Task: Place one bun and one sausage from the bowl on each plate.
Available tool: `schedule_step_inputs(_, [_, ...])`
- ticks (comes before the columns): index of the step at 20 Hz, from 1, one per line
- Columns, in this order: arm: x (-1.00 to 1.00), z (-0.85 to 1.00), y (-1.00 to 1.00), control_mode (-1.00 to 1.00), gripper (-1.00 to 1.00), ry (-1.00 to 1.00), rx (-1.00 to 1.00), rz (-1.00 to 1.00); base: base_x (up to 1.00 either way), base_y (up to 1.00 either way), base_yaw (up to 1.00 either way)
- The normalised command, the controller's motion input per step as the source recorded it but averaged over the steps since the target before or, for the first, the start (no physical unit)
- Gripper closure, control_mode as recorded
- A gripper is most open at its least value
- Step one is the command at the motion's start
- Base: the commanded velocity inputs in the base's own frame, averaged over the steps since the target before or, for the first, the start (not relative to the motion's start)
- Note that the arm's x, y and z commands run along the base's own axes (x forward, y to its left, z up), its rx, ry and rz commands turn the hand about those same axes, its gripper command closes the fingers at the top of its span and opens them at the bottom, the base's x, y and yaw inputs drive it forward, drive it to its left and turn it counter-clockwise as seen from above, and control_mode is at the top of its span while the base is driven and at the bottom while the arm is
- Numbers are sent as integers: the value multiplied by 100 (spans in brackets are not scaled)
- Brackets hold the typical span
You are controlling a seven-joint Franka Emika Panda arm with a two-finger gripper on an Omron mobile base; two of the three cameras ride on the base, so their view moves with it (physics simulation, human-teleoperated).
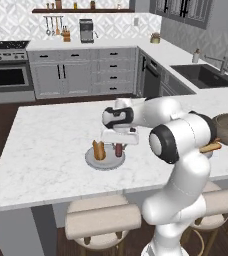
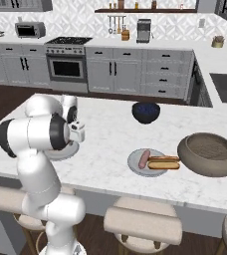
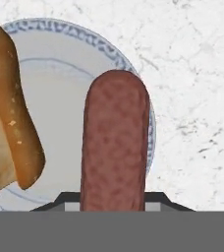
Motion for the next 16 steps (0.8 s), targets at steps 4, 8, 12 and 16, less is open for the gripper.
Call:
schedule_step_inputs(4, [38,-41,22,-100,100,0,0,-5,0,0,0])
schedule_step_inputs(8, [24,-42,1,-100,100,0,0,-6,0,0,0])
schedule_step_inputs(12, [16,-30,9,-100,-100,0,0,-5,0,0,0])
schedule_step_inputs(16, [0,0,18,-100,-100,-3,0,-1,0,0,0])
